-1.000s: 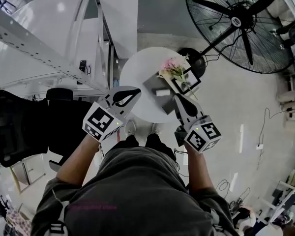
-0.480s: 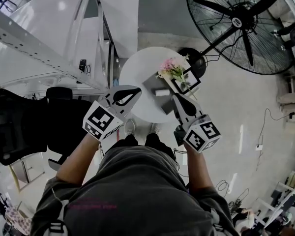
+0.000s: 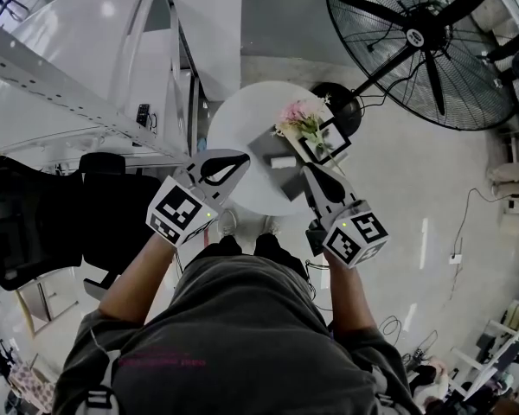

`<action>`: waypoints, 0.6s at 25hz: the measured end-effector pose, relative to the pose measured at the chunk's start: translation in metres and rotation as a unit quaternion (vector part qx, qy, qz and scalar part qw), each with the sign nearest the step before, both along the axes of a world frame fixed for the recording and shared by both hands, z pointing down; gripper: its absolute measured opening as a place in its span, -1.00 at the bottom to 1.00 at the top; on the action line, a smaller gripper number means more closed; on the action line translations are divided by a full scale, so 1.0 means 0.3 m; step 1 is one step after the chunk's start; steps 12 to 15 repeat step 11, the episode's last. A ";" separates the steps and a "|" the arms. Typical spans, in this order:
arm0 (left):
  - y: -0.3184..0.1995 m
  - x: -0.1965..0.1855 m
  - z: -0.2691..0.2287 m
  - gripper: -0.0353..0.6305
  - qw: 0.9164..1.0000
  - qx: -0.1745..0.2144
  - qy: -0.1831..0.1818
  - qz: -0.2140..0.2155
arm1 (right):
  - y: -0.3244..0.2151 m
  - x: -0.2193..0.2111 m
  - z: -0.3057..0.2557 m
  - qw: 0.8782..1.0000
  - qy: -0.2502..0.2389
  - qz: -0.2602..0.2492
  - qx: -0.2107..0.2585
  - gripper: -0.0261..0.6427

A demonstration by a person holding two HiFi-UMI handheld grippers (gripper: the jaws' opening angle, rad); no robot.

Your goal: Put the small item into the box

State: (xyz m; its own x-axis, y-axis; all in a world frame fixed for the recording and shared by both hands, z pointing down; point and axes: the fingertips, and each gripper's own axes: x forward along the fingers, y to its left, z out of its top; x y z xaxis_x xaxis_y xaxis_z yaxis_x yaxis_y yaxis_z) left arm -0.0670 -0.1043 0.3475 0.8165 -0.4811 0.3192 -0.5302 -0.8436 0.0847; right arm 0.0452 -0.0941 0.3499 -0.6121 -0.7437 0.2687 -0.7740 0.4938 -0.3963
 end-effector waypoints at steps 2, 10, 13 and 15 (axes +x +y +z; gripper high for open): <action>0.000 0.007 -0.001 -0.85 1.000 0.000 0.000 0.002 | 0.001 0.003 0.000 1.000 0.000 0.000 0.000 -0.86; 0.001 0.025 -0.005 -0.85 1.000 0.000 -0.001 0.004 | 0.004 0.012 -0.001 1.000 0.000 -0.002 0.000 -0.86; 0.001 0.027 -0.005 -0.85 1.000 0.000 -0.001 0.004 | 0.003 0.014 -0.001 1.000 0.000 -0.002 -0.001 -0.86; 0.001 0.027 -0.005 -0.85 1.000 0.000 -0.001 0.004 | 0.003 0.014 -0.001 1.000 0.000 -0.002 -0.001 -0.86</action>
